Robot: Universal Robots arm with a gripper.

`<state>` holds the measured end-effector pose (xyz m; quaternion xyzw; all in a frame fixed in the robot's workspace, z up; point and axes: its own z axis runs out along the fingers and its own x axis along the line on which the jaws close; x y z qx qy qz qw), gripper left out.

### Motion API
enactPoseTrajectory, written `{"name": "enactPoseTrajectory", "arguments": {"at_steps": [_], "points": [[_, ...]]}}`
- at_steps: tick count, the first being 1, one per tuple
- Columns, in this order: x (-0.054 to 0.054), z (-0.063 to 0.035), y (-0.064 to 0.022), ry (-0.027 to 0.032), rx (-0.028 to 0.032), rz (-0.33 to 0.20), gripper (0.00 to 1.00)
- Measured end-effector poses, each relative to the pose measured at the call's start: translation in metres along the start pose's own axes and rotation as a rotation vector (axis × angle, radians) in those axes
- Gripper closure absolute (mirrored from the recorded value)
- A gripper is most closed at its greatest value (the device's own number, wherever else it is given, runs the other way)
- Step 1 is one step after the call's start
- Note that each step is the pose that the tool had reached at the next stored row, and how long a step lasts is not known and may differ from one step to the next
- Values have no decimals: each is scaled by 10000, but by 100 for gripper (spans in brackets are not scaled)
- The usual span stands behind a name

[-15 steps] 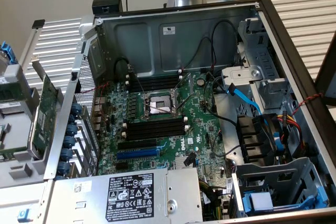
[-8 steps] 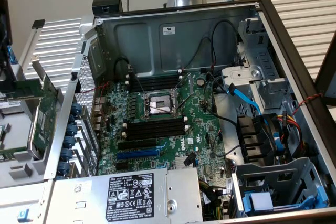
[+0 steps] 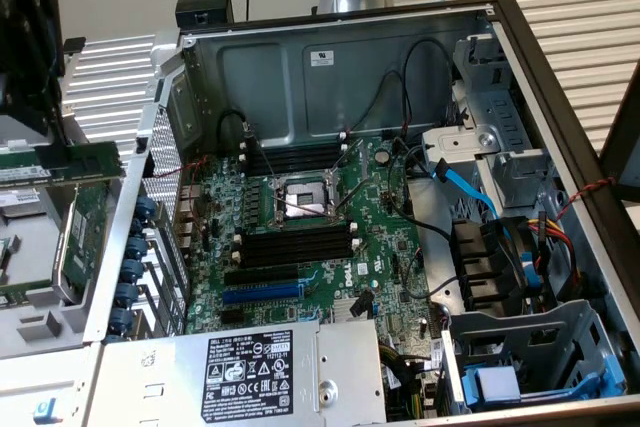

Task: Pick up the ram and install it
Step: 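Pick up the ram and move it above insertion slot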

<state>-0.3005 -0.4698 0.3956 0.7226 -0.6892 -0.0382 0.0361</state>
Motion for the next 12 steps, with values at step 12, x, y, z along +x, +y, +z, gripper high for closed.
{"name": "enactPoseTrajectory", "arguments": {"at_steps": [12], "points": [[19,-170,-391,0,0,-1,87]]}}
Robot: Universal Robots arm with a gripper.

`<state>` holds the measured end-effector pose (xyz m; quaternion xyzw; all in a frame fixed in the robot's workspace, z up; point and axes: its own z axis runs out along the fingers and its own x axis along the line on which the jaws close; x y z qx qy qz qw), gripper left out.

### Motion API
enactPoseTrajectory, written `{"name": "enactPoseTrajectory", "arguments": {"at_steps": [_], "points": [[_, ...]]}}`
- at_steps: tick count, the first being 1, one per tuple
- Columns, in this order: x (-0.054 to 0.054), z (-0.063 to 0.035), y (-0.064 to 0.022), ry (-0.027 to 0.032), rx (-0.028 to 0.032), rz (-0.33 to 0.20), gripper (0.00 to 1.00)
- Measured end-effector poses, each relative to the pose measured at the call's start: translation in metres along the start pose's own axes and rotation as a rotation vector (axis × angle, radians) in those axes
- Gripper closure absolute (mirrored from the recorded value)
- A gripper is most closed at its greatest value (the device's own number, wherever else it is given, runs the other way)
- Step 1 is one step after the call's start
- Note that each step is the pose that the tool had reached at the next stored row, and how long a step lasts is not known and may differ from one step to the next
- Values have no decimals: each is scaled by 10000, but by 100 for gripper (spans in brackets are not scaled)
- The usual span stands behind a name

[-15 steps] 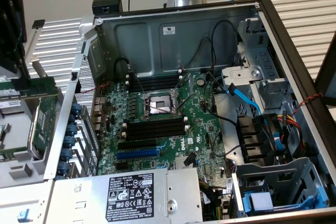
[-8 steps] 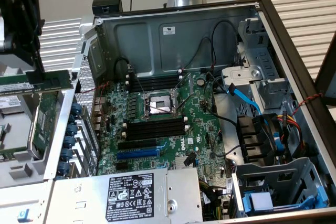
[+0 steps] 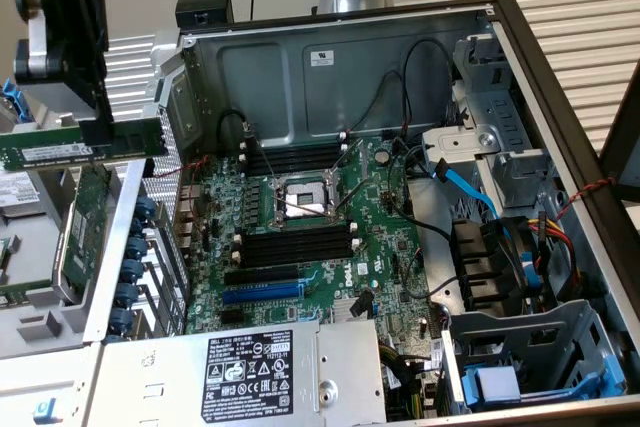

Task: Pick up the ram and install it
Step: 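Pick up the ram and move it above insertion slot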

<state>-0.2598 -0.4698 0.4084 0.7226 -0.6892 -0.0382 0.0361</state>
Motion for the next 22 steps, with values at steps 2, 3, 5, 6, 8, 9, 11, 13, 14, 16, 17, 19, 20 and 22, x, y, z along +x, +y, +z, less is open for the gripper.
{"name": "enactPoseTrajectory", "arguments": {"at_steps": [2,3,5,6,8,9,11,13,14,16,17,19,20,22], "points": [[3,-17,-69,0,0,1,87],[4,-22,-106,1,-1,1,87],[0,-29,-182,0,1,0,87],[-2,-33,-220,0,0,0,87],[-9,-41,-291,7,8,1,87],[-16,-44,-320,11,17,2,87],[-42,-50,-379,14,40,2,87],[-71,-55,-431,22,86,3,87],[-84,-58,-457,27,126,2,87],[-109,-63,-504,36,247,2,87],[-121,-65,-528,40,320,4,87],[-150,-69,-570,45,452,4,87],[-169,-71,-592,48,509,4,87],[-215,-74,-634,53,604,3,87]]}}
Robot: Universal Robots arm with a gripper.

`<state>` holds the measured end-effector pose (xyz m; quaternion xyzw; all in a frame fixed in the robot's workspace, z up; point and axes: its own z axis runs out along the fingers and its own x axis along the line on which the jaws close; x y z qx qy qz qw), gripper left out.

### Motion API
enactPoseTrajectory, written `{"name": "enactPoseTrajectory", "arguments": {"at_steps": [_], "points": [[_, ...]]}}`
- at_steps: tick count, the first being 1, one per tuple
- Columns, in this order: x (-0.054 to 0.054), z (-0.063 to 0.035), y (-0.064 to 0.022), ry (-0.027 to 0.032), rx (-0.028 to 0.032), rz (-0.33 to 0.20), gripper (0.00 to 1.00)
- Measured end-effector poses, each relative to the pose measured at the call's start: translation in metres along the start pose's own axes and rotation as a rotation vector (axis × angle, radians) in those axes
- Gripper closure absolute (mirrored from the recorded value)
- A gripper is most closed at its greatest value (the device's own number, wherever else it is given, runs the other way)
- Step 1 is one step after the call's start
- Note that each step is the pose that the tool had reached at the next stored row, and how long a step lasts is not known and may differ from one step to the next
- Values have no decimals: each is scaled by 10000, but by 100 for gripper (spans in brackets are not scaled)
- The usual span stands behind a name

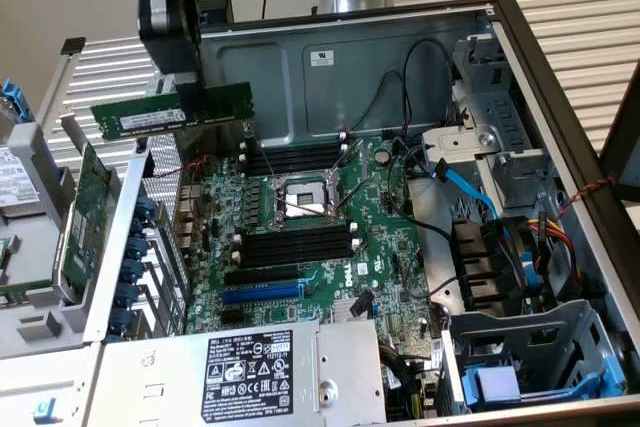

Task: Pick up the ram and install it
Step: 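Pick up the ram and move it above insertion slot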

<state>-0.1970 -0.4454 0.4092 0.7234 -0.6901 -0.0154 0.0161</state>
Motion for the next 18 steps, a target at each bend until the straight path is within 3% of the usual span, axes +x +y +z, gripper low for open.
{"name": "enactPoseTrajectory", "arguments": {"at_steps": [8,10,12,18], "points": [[-119,-4,-182,18,378,1,87],[-140,-4,-235,21,449,0,87],[-168,2,-295,22,474,1,87],[-265,47,-462,23,475,1,87]]}}
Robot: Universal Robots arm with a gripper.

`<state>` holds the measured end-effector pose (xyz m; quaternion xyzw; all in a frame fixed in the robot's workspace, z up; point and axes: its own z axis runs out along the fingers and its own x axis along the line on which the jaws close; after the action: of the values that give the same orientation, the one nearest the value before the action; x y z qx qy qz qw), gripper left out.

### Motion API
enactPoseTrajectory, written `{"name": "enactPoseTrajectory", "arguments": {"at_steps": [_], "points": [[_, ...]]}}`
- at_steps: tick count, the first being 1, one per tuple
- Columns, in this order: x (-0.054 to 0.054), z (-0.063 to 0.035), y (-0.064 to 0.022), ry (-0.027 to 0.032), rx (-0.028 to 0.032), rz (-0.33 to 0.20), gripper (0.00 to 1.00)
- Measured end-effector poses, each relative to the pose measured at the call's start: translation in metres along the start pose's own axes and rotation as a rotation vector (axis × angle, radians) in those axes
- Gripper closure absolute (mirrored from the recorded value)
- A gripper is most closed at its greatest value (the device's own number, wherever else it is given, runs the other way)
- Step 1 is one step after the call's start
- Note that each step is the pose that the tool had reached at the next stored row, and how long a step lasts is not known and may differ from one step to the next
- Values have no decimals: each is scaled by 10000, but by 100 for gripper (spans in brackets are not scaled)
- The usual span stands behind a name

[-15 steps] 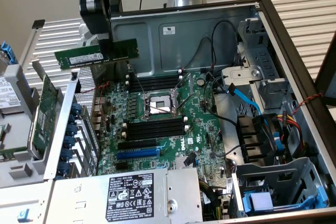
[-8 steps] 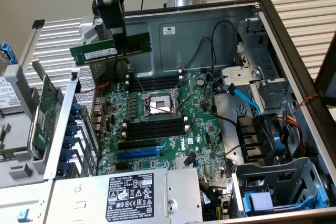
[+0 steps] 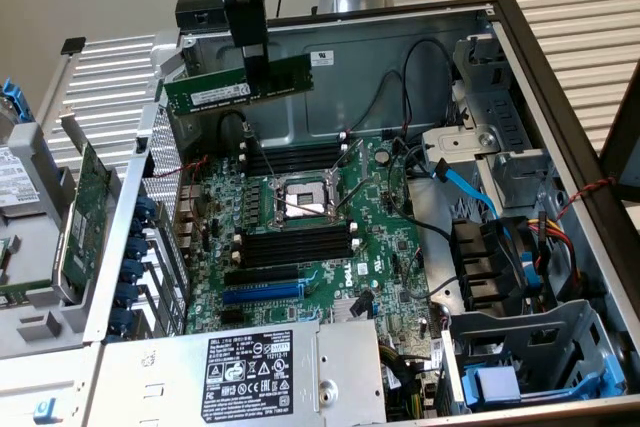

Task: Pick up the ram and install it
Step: 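Pick up the ram and move it above insertion slot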

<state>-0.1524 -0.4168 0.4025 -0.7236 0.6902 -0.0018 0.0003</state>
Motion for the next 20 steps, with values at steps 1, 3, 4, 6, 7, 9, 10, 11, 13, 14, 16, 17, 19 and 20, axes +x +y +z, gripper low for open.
{"name": "enactPoseTrajectory", "arguments": {"at_steps": [1,3,4,6,7,9,10,11,13,14,16,17,19,20], "points": [[-13,7,-16,-1,1,1,87],[-28,11,-40,-2,1,13,87],[-33,12,-51,-3,1,23,87],[-45,14,-73,-6,1,39,87],[-48,17,-83,-8,1,60,87],[-53,25,-101,-13,1,121,87],[-55,30,-111,-17,1,152,87],[-58,35,-120,-24,1,177,87],[-64,48,-139,-42,1,219,87],[-70,55,-148,-52,-7,230,87],[-93,64,-164,-87,-96,231,87],[-108,65,-171,-105,-146,231,87],[-156,66,-198,-110,-169,232,87],[-180,67,-212,-110,-169,231,87]]}}
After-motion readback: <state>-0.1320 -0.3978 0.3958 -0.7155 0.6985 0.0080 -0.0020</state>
